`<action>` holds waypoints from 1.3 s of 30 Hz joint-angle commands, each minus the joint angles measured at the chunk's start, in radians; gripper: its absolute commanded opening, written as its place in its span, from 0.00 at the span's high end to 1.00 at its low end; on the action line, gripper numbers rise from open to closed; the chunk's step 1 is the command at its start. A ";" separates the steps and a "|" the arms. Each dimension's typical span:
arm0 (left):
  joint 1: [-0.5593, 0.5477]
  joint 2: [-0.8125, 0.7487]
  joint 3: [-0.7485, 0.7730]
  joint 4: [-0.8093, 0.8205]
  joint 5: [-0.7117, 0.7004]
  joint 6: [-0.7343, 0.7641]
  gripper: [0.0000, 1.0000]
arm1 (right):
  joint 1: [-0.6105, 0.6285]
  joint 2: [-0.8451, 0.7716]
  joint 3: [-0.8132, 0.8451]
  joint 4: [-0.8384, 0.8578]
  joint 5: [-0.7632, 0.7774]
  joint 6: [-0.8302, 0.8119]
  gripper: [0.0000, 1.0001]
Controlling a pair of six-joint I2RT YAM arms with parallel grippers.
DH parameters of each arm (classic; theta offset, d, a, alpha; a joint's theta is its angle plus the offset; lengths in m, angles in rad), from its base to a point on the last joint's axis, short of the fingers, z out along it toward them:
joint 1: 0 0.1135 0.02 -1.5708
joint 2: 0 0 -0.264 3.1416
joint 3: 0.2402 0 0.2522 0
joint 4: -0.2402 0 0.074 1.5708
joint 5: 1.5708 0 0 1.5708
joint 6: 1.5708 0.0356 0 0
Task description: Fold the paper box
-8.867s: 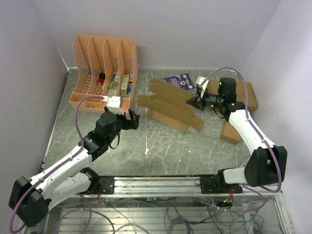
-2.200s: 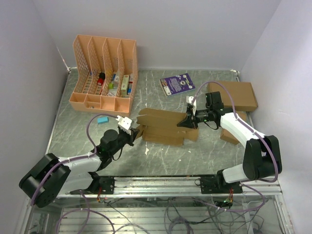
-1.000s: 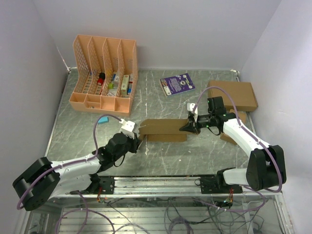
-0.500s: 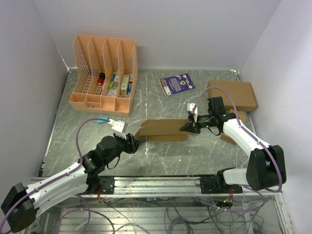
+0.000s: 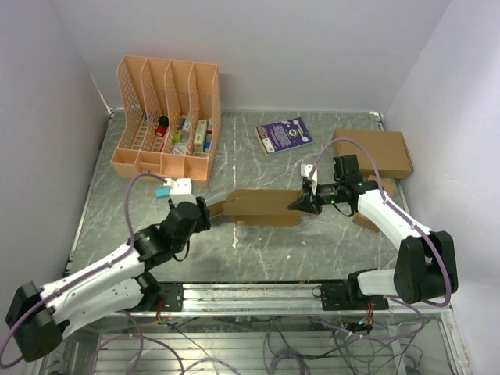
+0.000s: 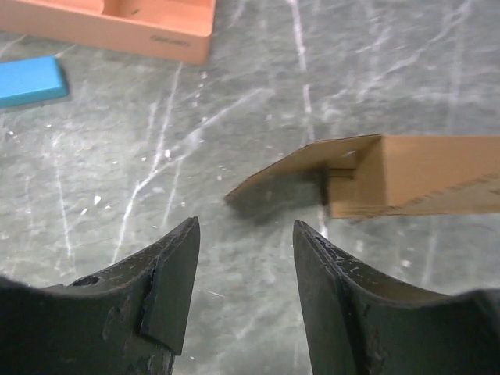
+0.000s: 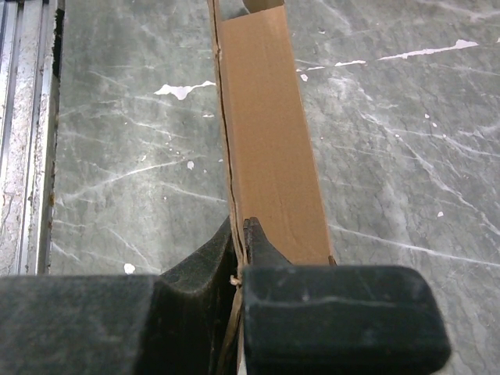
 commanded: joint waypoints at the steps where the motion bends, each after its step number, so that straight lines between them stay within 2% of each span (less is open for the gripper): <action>1: 0.076 0.161 0.049 0.073 -0.092 0.078 0.37 | -0.012 0.008 0.012 -0.003 0.045 0.009 1.00; 4: 0.232 0.268 0.067 0.206 0.092 0.145 0.41 | -0.016 0.010 0.015 0.000 0.041 0.015 1.00; 8: 0.343 0.350 0.062 0.355 0.282 0.252 0.43 | -0.023 0.017 0.023 0.000 0.031 0.018 1.00; 10: 0.363 0.388 0.051 0.448 0.393 0.298 0.45 | -0.028 0.020 0.028 0.001 0.026 0.021 1.00; 16: 0.364 0.498 0.015 0.656 0.566 0.380 0.48 | -0.035 0.029 0.050 -0.002 0.005 0.031 1.00; 19: 0.364 0.523 -0.011 0.738 0.608 0.390 0.52 | -0.038 0.033 0.061 -0.004 -0.005 0.039 1.00; 23: 0.365 0.510 -0.047 0.750 0.668 0.395 0.63 | -0.049 0.031 0.069 0.020 -0.011 0.081 1.00; 29: 0.364 0.442 -0.116 0.745 0.693 0.368 0.63 | -0.052 0.044 0.068 0.022 -0.014 0.092 1.00; 32: 0.365 0.417 -0.138 0.730 0.697 0.354 0.63 | -0.052 0.053 0.066 -0.014 -0.004 0.042 1.00; 39: 0.363 0.475 -0.137 0.783 0.725 0.346 0.61 | -0.052 0.062 0.071 -0.104 -0.044 -0.048 1.00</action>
